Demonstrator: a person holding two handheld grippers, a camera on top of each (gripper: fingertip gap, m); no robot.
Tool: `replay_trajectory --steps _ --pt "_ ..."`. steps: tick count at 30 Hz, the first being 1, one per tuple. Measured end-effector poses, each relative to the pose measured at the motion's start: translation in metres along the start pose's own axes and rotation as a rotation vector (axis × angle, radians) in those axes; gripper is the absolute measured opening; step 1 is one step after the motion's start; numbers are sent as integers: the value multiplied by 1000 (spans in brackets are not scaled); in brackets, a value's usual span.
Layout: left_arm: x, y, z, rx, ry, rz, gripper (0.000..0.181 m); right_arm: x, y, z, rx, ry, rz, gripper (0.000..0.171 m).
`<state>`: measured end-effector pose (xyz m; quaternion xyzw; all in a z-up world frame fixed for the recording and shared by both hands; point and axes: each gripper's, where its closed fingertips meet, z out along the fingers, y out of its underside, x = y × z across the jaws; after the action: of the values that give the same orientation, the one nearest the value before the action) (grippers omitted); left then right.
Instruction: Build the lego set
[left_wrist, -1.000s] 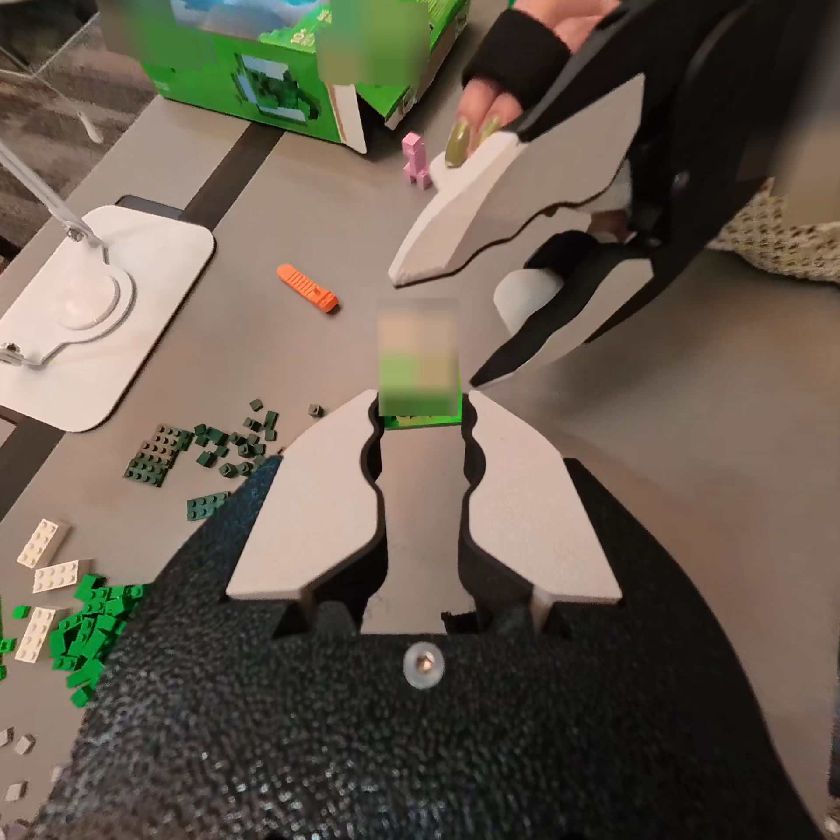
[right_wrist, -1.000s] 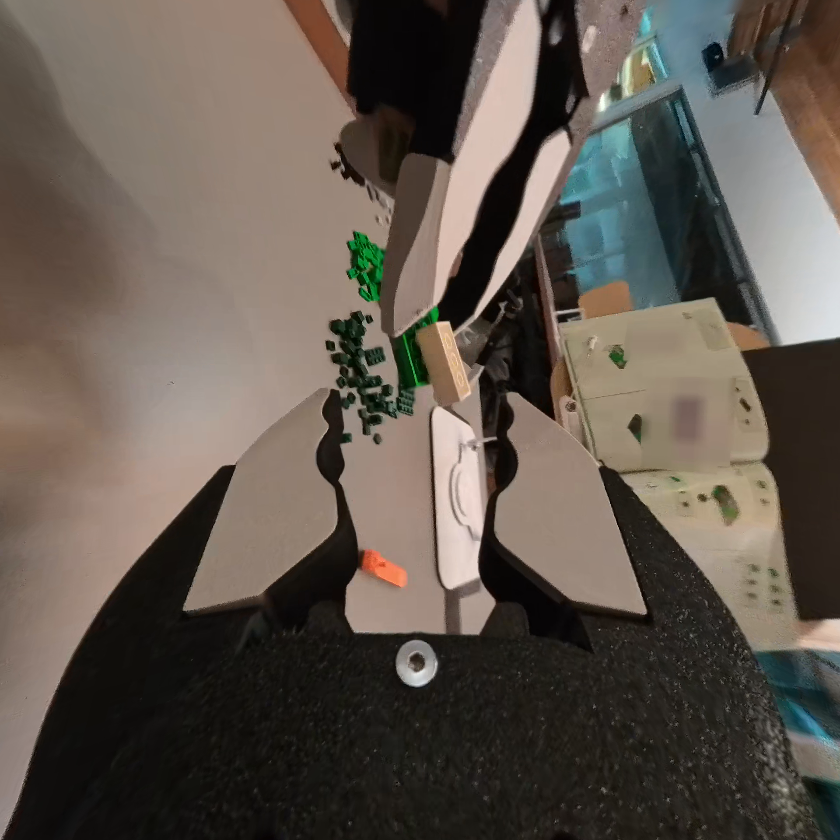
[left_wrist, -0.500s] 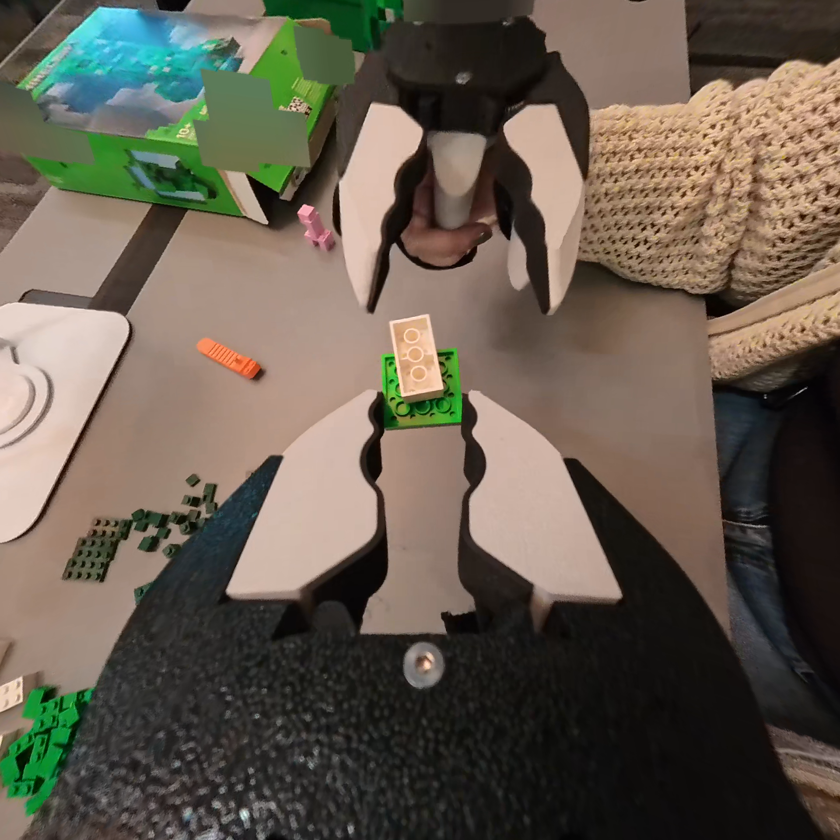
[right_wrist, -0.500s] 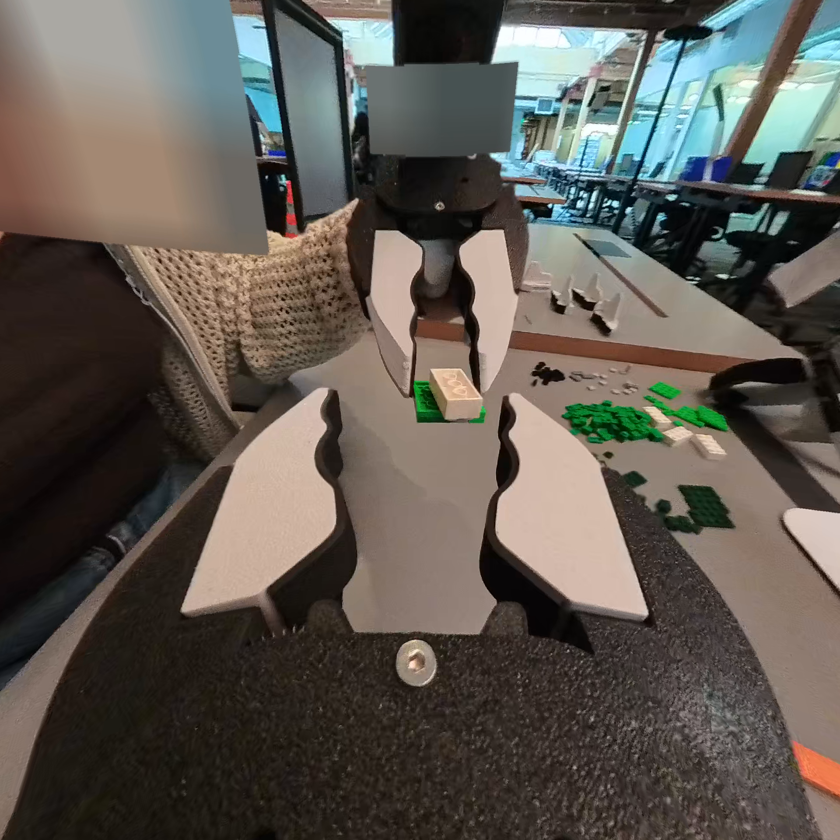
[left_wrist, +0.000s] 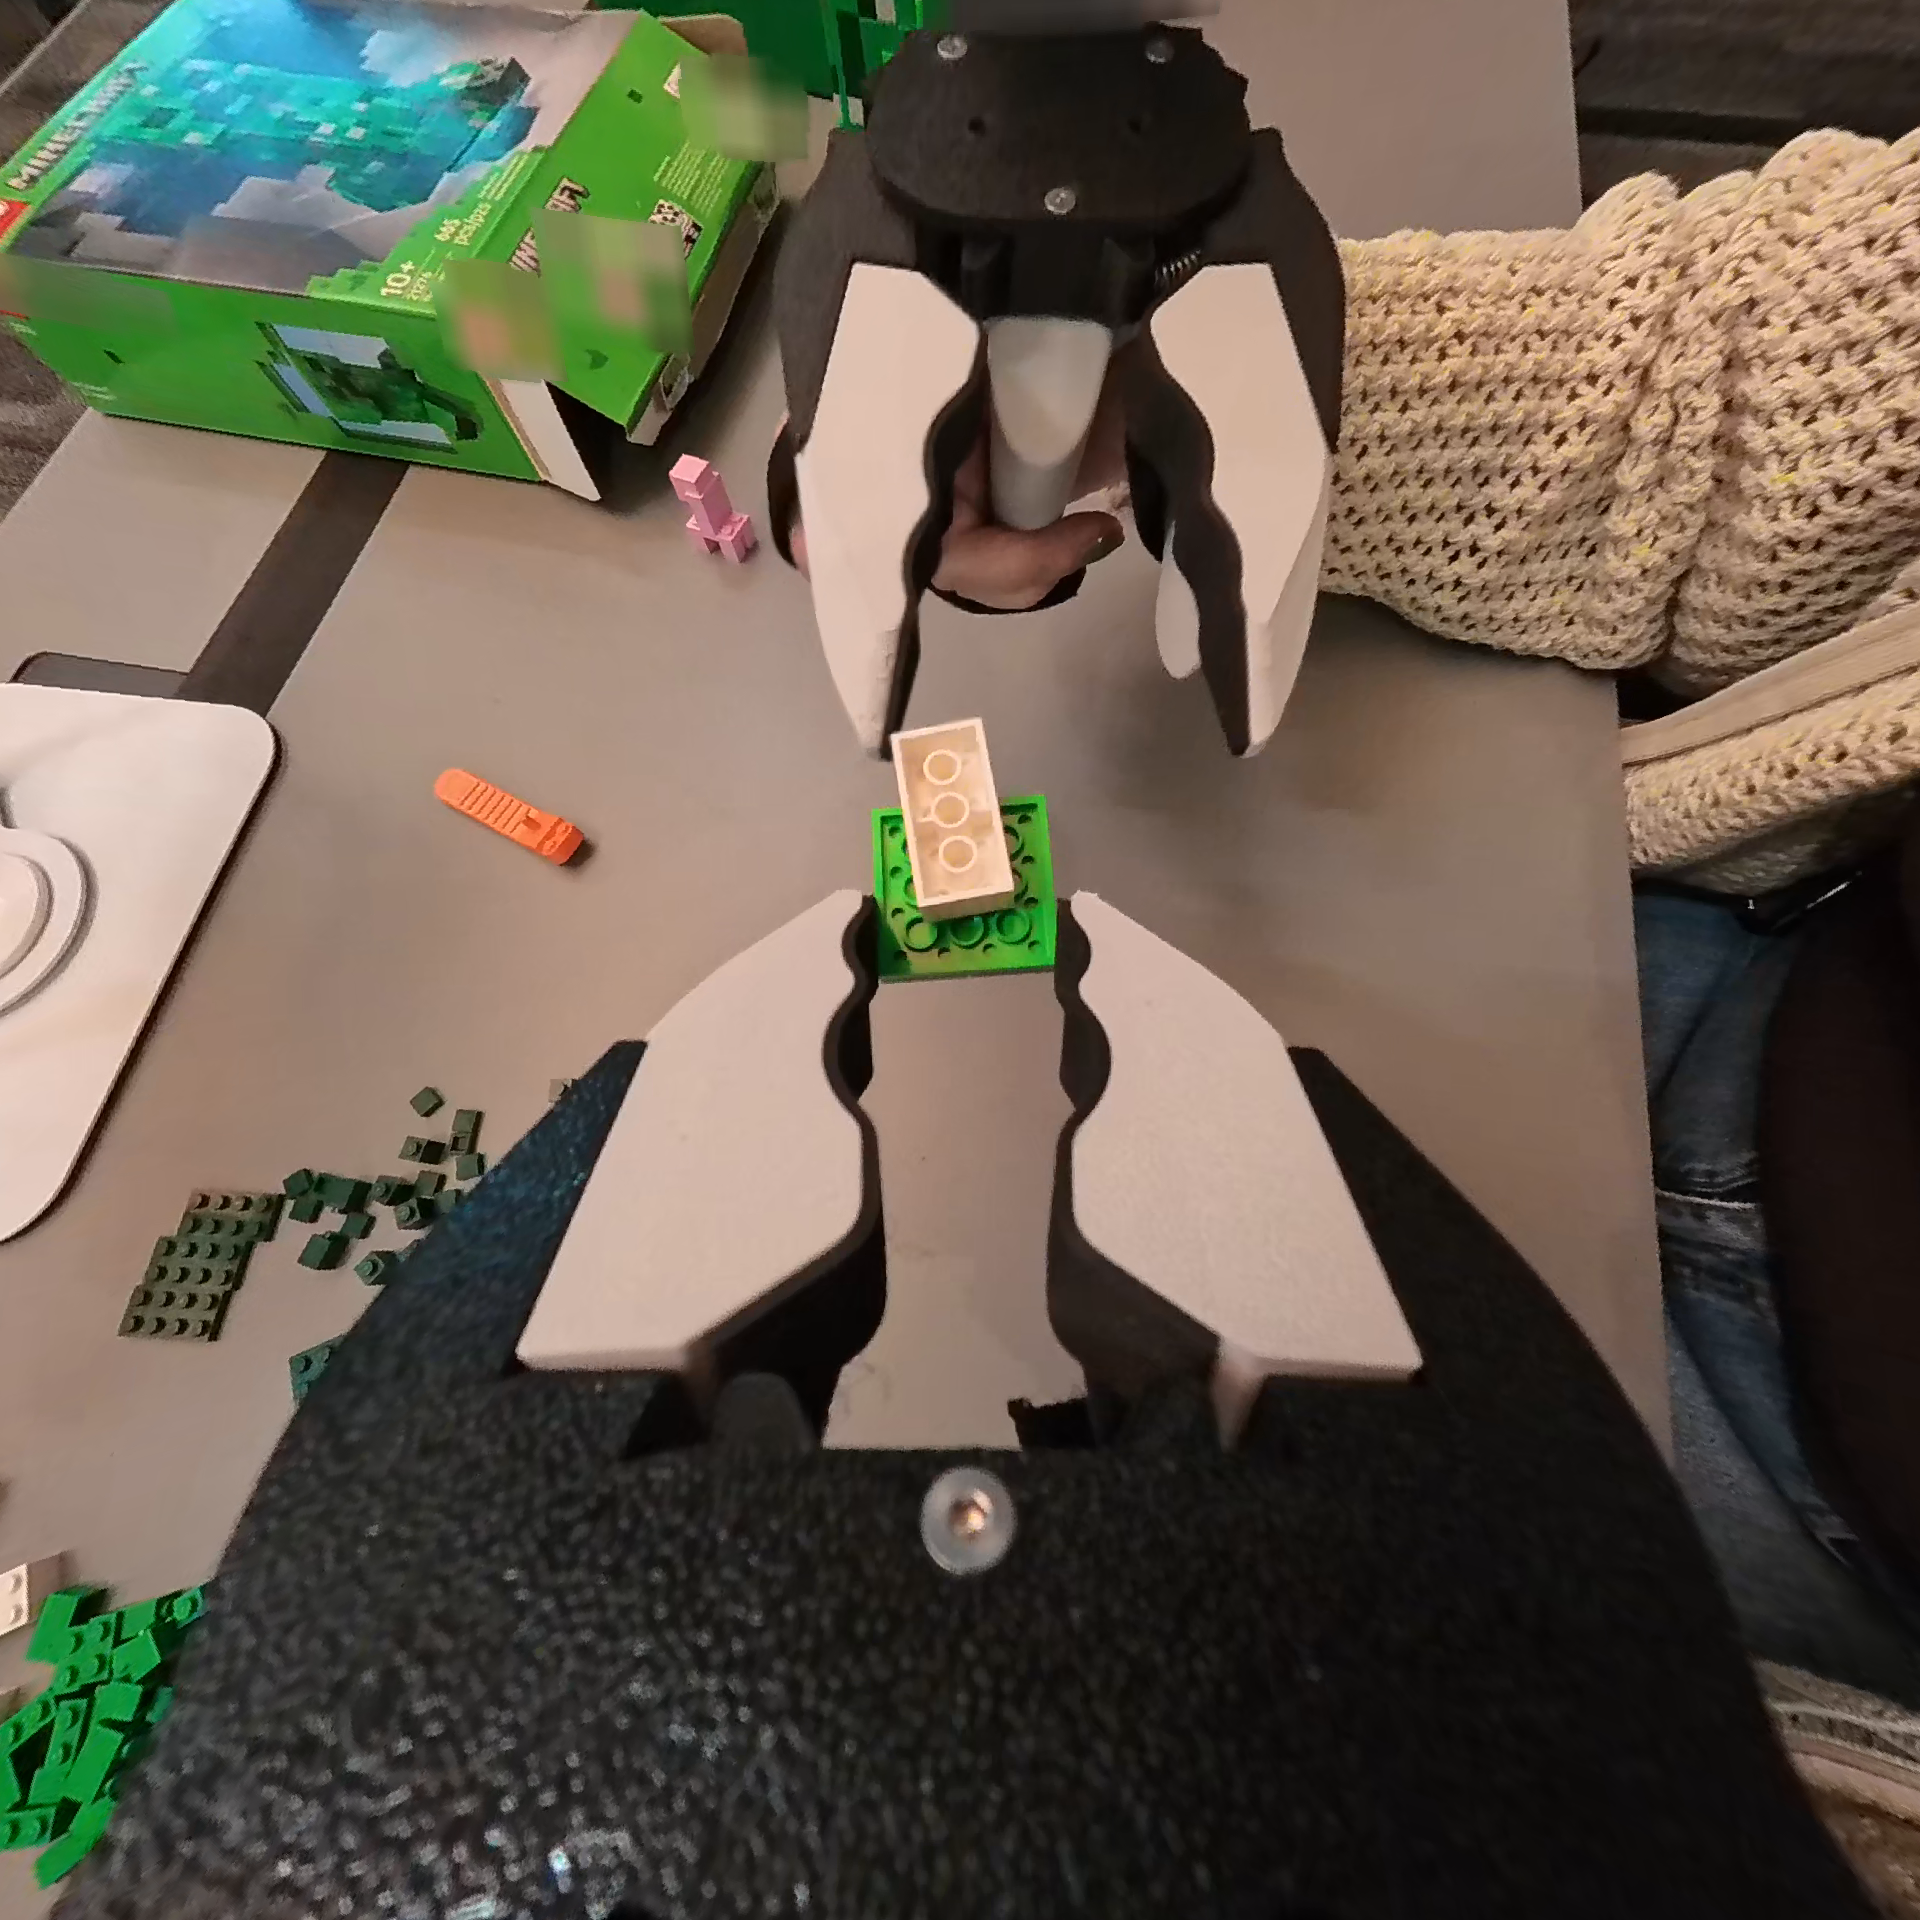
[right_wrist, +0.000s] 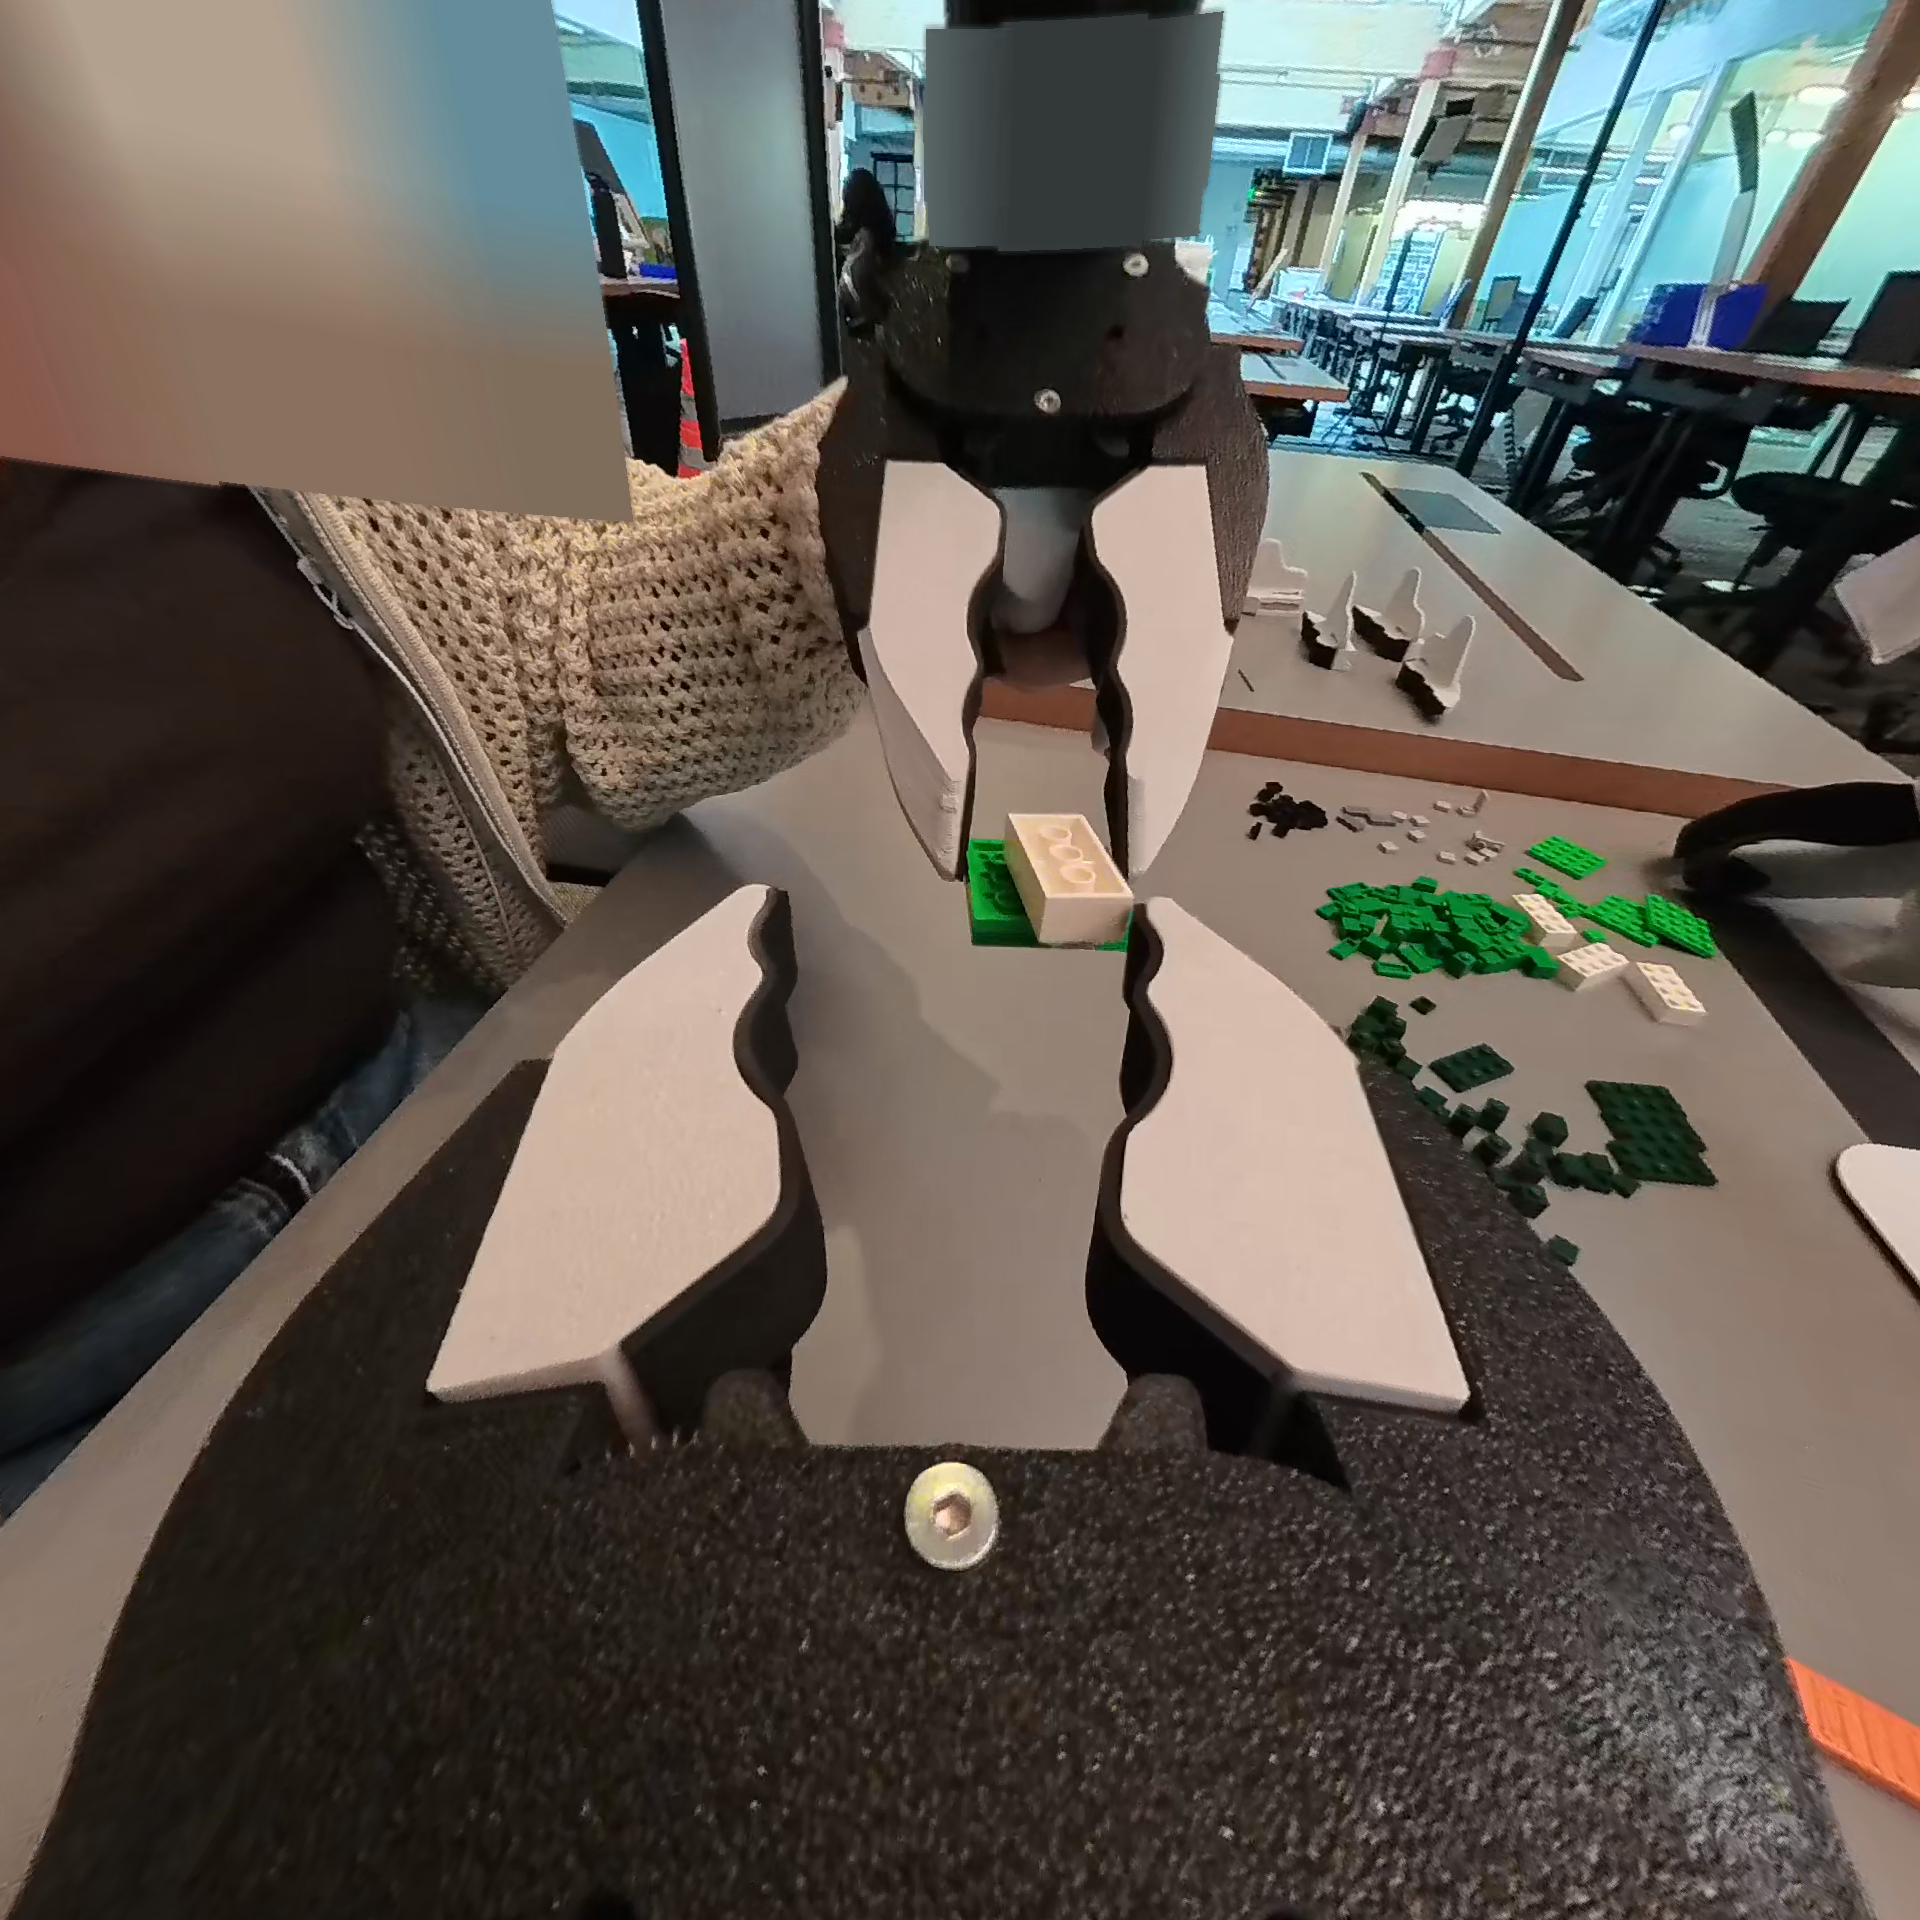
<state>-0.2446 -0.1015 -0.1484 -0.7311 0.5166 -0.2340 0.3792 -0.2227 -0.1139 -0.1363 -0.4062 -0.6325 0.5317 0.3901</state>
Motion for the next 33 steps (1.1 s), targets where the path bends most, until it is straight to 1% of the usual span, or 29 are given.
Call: replay_trajectory --steps 23,26,28,29,31,33 --pt "-1 1 1 2 -1 -9 32 -2 5 -1 -25 -14 -16 59" --pt "-2 2 2 -4 -3 -13 32 2 3 -3 -21 19 -36 61" --pt "-4 3 2 -5 -9 -19 32 6 -4 -6 -4 79 -96 60" --pt "-5 3 1 -5 -12 -22 32 11 -6 -8 -24 142 -148 60" --pt "-7 2 1 -6 -20 -30 32 21 -5 -9 -131 308 -340 58" --pt "-10 1 1 -7 -28 -36 32 26 -10 -6 -234 461 -589 58"
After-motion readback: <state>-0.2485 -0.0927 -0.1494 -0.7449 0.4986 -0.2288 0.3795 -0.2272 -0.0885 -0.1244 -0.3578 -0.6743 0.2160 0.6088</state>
